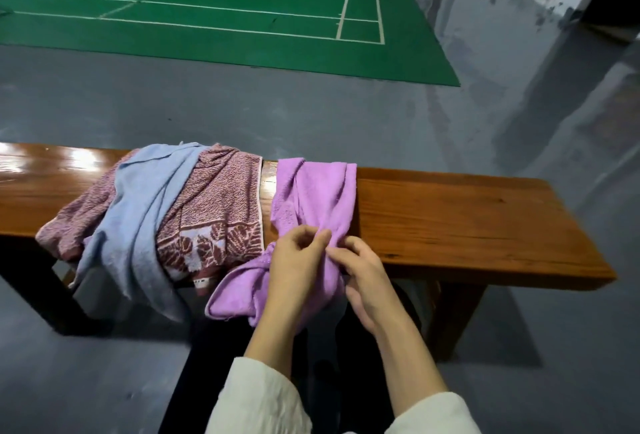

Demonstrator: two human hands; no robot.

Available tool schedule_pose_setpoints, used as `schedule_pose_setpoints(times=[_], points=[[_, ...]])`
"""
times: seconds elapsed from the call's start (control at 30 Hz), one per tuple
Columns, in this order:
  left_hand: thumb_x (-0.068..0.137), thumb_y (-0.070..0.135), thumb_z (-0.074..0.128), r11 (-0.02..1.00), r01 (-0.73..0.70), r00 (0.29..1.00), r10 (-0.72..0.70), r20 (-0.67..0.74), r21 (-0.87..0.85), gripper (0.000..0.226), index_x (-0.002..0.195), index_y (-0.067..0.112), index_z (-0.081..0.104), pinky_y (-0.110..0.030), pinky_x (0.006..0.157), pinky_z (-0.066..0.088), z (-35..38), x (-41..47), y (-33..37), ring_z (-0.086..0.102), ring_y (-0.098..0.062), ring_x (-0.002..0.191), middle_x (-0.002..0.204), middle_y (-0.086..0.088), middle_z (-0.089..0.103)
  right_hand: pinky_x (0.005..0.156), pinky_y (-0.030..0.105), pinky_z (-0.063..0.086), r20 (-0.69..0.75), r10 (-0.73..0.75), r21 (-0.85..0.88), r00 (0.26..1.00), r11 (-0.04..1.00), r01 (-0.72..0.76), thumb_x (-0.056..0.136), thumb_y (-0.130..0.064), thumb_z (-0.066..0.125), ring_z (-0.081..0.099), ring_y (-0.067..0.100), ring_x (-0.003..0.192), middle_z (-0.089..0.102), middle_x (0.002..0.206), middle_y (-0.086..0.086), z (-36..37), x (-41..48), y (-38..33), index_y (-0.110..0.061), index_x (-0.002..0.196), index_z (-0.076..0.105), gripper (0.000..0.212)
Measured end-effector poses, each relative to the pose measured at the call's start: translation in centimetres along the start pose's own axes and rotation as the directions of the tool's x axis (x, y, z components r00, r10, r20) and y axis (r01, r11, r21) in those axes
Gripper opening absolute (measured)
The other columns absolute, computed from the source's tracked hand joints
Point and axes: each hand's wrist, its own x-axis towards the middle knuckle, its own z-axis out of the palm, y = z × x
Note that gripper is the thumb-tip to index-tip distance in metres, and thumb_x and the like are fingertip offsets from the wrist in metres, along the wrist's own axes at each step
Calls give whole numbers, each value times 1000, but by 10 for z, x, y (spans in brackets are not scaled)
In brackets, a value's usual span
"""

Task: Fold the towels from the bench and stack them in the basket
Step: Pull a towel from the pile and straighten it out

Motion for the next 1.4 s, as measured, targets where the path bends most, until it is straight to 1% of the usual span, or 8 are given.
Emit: schedule_pose_setpoints(times=[0.3,0.47,0.63,0.93,1.03,1.13,1.23,1.4], points=[[84,4,68,999,-2,998,-1,-68,-50,24,64,15,62,-15,56,39,-33,-9,-25,47,1,55,53,11,59,65,26,49,11,113,-26,993,993,-113,84,-10,67,60,21,73,67,80,15,-10,-21,-9,8,87,68,18],[78,11,76,944,-80,968,150,-202,319,17,84,10,60,-13,67,38,-48,-10,-17,52,-12,73,82,-1,59,50,20,44,-141,54,30,989,998,-50,85,-7,65,51,11,60,59,69,3,-17,-27,-16,-13,71,61,15],[84,26,70,961,-170,983,149,110,217,15,83,19,56,-17,60,46,-20,-26,16,55,-1,61,74,5,60,65,26,56,5,38,179,999,983,-38,91,-12,55,67,14,66,72,76,6,-2,-36,-24,-9,82,68,16],[92,11,57,986,-167,961,160,227,12,17,77,20,58,-14,63,41,-20,-23,6,50,5,63,63,18,61,55,25,56,49,-214,-257,976,941,219,96,-8,52,69,12,72,69,96,8,6,-43,-34,-23,96,68,22],[83,24,50,981,-191,962,185,200,12,9,76,21,54,-16,62,38,-26,-17,8,44,2,62,63,17,54,91,23,48,175,-536,-601,826,606,521,90,-3,59,59,9,104,56,115,-4,10,-33,-41,-26,114,65,34],[83,26,50,972,-225,946,201,254,67,10,81,22,59,-23,68,42,-37,-14,14,51,-6,68,71,7,59,107,10,26,337,-350,-635,874,602,485,91,-14,61,47,5,123,61,124,-8,15,-20,-48,-27,121,63,33],[80,30,55,937,-274,943,217,253,216,14,86,27,67,-22,78,47,-51,-10,13,63,-7,81,82,9,70,85,15,45,302,-249,-647,920,655,390,86,-22,68,61,1,91,72,86,-10,13,-15,-51,-27,90,72,7],[78,22,61,919,-288,930,201,309,269,8,84,26,65,-18,65,41,-58,-11,3,52,2,62,71,22,62,62,18,41,119,-478,-630,870,641,438,81,-12,72,50,4,62,62,65,-5,0,-13,-47,-30,67,62,25]])
